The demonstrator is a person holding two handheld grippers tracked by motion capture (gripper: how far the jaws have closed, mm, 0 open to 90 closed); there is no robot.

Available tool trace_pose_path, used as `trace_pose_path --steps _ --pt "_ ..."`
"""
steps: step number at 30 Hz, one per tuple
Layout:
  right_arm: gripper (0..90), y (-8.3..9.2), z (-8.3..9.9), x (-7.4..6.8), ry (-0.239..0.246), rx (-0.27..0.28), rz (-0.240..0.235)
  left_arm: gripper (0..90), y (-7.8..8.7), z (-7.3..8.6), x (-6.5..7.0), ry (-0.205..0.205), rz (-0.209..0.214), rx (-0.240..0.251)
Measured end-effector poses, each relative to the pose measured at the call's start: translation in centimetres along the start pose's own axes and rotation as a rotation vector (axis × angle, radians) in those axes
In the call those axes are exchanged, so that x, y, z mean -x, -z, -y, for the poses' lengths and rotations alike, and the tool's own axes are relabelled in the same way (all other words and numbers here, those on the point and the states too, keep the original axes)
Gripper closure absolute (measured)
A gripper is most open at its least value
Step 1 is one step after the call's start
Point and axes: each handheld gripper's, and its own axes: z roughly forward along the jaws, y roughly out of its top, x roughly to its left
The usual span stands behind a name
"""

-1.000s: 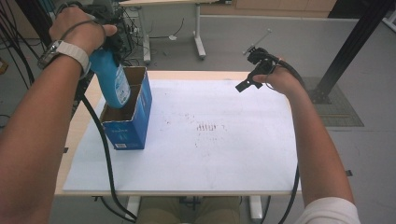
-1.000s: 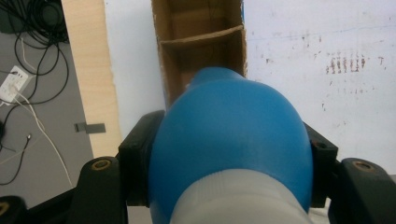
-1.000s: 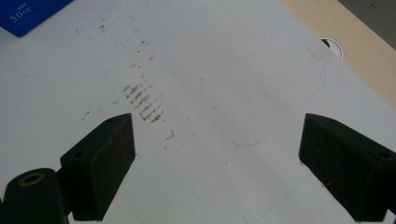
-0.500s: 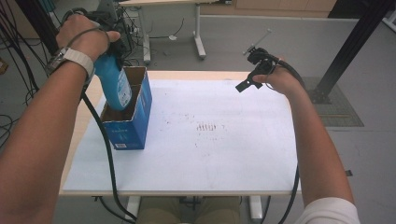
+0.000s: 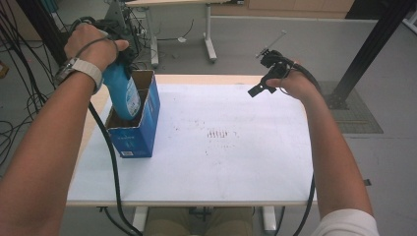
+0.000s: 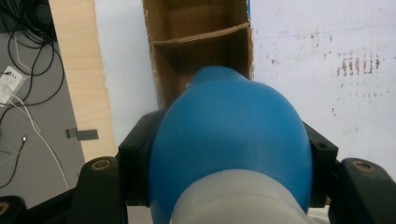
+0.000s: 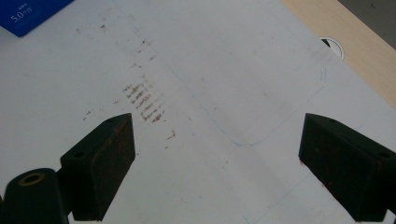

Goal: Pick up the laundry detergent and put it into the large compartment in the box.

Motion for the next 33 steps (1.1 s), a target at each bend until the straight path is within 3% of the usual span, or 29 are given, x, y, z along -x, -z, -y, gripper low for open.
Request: trace_pose_path --steps 33 --pt "10.8 -0.1 -0.1 -0.2 -0.005 -0.004 0.005 37.0 -3.3 -0.3 0.1 -0.008 -0.009 -0.006"
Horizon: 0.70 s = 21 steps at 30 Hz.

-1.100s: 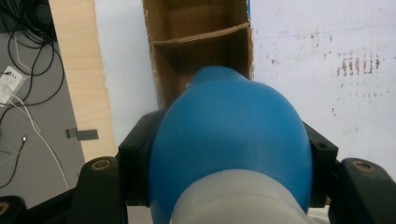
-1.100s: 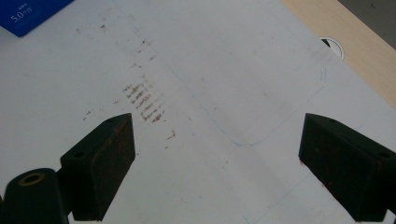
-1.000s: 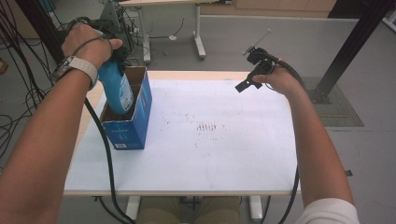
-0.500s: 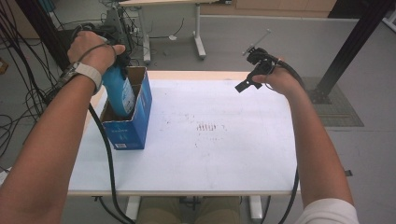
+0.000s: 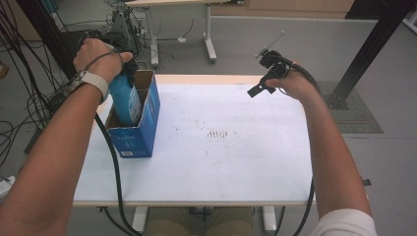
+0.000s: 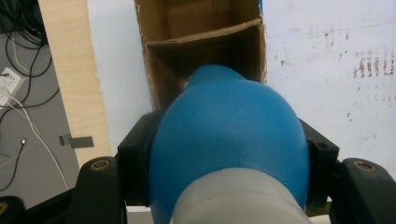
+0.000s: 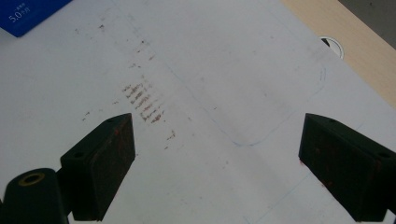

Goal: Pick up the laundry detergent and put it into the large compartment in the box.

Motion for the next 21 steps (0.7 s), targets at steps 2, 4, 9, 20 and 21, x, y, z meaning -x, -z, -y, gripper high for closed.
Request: trace_pose_path --steps 2,4,9,20,21 --pt "10.8 0.0 0.0 0.0 0.001 0.000 0.000 37.0 -0.2 0.0 0.1 -0.002 -0.005 0.000" --pt "10.8 0.0 0.0 0.0 0.001 -0.002 0.000 36.9 -0.4 -0.1 0.1 -0.001 -0.006 -0.003" --pt "10.8 -0.1 0.0 0.0 -0.001 -0.001 0.001 37.0 -1.3 -0.2 0.4 -0.011 -0.016 -0.010" --pt "10.8 -0.1 0.0 -0.1 0.002 -0.002 0.002 37.0 -2.8 -0.2 0.3 -0.015 -0.011 -0.019" --pt "10.8 -0.1 0.0 -0.1 0.004 -0.003 0.003 37.0 -2.9 -0.2 0.4 -0.015 -0.012 -0.016"
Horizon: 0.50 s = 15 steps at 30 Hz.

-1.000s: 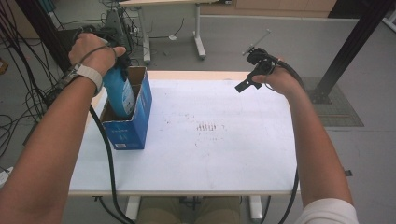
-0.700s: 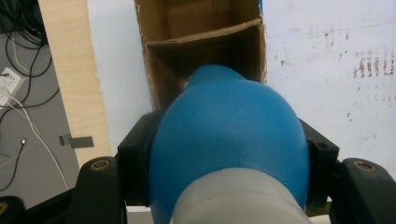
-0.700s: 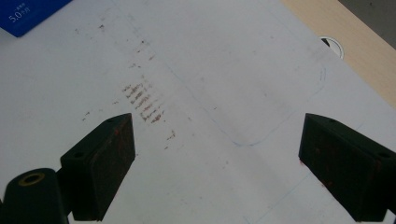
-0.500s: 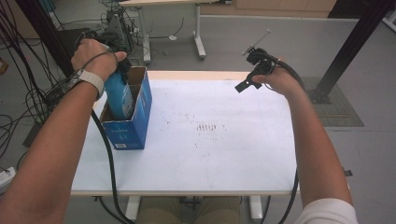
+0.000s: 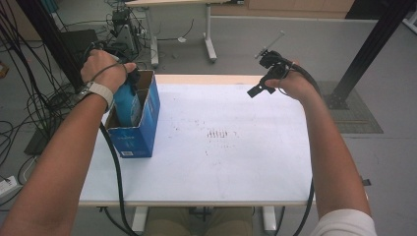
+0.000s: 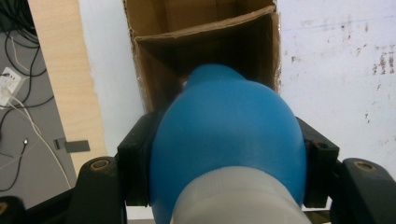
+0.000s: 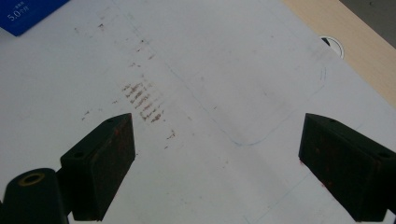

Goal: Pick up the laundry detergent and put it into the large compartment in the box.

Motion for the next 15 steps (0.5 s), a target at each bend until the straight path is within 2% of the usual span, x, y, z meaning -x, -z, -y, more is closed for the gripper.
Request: trace_pose_path --steps 15 --pt "10.7 0.2 0.2 0.0 -0.002 0.003 0.004 37.1 -2.0 0.0 0.2 -0.012 0.001 -0.002"
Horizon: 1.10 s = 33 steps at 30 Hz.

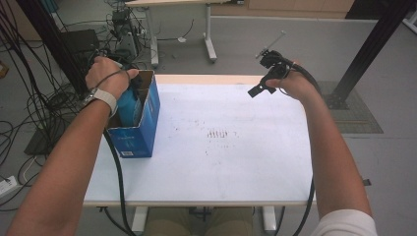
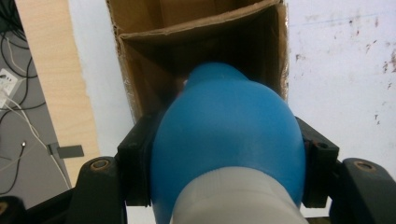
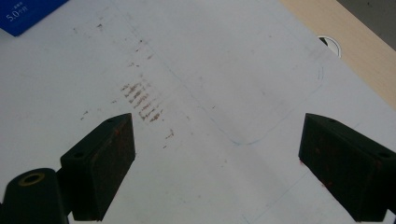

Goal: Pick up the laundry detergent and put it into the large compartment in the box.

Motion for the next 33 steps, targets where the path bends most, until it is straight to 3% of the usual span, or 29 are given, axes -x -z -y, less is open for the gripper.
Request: trace_pose_path --steps 15,33 --pt "10.8 -0.2 -0.2 -0.1 0.007 -0.005 -0.001 37.2 -2.1 -0.1 -0.3 -0.003 0.002 -0.024" --pt "10.8 -0.1 -0.1 -0.1 0.000 -0.007 0.000 37.4 -3.3 0.0 -0.1 -0.021 -0.008 -0.029"
